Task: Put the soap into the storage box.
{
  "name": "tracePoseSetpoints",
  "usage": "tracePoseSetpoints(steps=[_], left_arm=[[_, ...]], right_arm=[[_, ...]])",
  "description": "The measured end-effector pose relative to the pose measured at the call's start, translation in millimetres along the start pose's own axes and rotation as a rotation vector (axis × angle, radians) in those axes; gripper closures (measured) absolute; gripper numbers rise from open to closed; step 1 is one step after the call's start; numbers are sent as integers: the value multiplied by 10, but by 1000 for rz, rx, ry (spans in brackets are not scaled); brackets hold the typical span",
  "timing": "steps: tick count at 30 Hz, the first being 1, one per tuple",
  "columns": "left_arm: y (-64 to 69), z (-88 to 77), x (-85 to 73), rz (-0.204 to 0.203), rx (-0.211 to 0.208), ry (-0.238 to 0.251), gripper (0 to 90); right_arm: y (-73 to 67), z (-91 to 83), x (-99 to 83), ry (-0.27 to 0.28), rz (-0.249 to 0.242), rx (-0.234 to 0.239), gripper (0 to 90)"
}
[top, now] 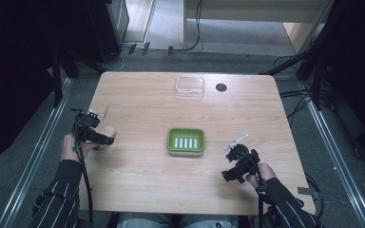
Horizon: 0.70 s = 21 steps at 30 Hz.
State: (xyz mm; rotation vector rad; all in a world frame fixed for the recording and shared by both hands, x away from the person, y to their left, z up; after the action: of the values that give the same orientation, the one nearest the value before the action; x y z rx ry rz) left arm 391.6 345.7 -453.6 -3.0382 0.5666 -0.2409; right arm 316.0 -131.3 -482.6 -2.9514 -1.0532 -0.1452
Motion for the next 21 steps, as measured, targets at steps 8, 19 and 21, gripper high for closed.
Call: tracePoseSetpoints(steps=[8,19,21], left_arm=[[-17,75,86,-4,6,-9,53],[-17,136,139,-7,10,-13,138],[-30,143,137,-8,4,-15,146]], right_arm=[[7,0,-3,2,-4,-1,141],[5,1,-1,3,-2,-1,141],[3,-1,-3,2,-1,0,141]])
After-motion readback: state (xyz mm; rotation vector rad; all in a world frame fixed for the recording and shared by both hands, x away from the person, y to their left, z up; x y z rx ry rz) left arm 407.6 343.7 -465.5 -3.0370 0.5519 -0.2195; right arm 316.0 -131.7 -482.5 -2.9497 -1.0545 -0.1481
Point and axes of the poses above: each handheld gripper's, and its own axes: z roughly forward along the jaws, x roughly out of its top, y roughly to its right, the point moved 3 cm from there along z, roughly forward along the jaws, and after that the axes turned 14 degrees about -y, right-handed, at the moved point
